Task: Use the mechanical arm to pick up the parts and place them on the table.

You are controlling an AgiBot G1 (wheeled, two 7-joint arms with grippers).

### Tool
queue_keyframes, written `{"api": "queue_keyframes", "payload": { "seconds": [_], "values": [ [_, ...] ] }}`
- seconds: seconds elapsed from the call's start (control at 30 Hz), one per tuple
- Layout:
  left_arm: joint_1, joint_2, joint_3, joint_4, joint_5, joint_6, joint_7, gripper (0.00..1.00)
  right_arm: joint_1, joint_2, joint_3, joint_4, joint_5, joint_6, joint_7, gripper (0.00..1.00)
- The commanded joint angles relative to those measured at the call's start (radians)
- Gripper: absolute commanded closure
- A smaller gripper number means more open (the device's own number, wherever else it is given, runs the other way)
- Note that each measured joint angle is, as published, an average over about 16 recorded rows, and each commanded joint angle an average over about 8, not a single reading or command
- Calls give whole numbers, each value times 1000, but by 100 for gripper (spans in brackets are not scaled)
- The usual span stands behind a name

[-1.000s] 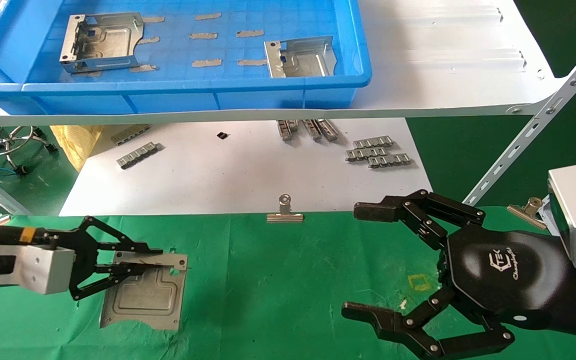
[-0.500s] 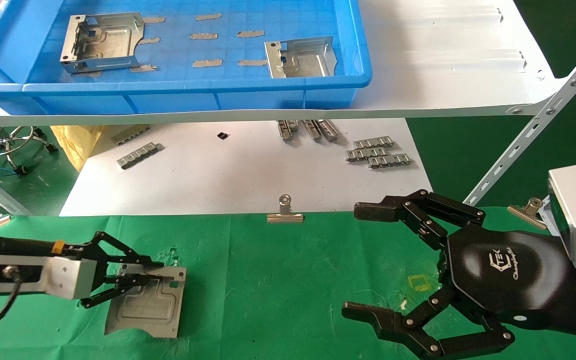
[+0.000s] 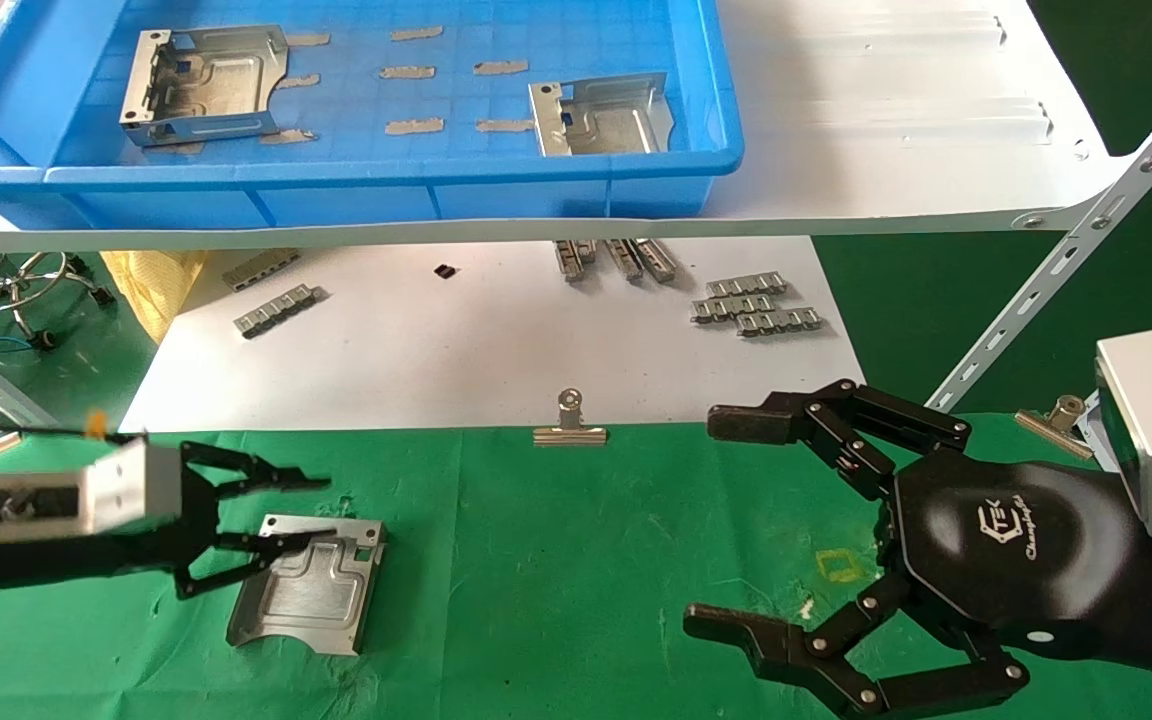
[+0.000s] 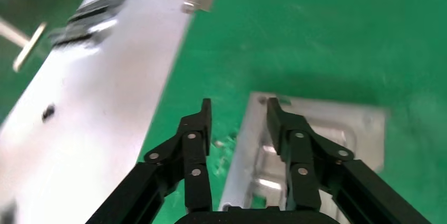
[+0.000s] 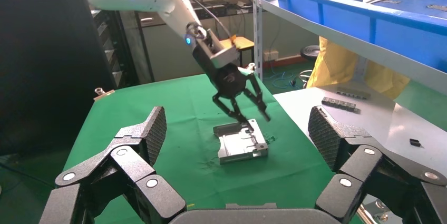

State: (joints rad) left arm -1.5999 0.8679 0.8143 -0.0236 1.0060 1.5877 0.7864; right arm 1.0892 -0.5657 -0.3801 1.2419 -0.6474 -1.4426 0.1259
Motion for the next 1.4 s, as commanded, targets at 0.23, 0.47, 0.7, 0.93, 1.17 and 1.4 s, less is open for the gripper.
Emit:
{"api": "queue_keyframes", "payload": {
  "seconds": [0.23, 0.47, 0.7, 0.93, 1.17, 1.4],
  "values": [
    [75, -8, -92, 38, -135, 17, -222, 0, 0, 0, 0, 0, 0, 0, 0, 0],
    [78, -9, -95, 35, -139, 18, -217, 0, 0, 0, 0, 0, 0, 0, 0, 0],
    [82, -16, -98, -3, -130, 13, -226, 0, 0, 0, 0, 0, 0, 0, 0, 0],
    [130, -42, -146, -137, -147, 2, -307, 0, 0, 0, 0, 0, 0, 0, 0, 0],
    [183, -71, -199, -288, -164, -10, -397, 0, 0, 0, 0, 0, 0, 0, 0, 0],
    [237, -100, -251, -440, -182, -23, -487, 0, 0, 0, 0, 0, 0, 0, 0, 0]
  ]
}}
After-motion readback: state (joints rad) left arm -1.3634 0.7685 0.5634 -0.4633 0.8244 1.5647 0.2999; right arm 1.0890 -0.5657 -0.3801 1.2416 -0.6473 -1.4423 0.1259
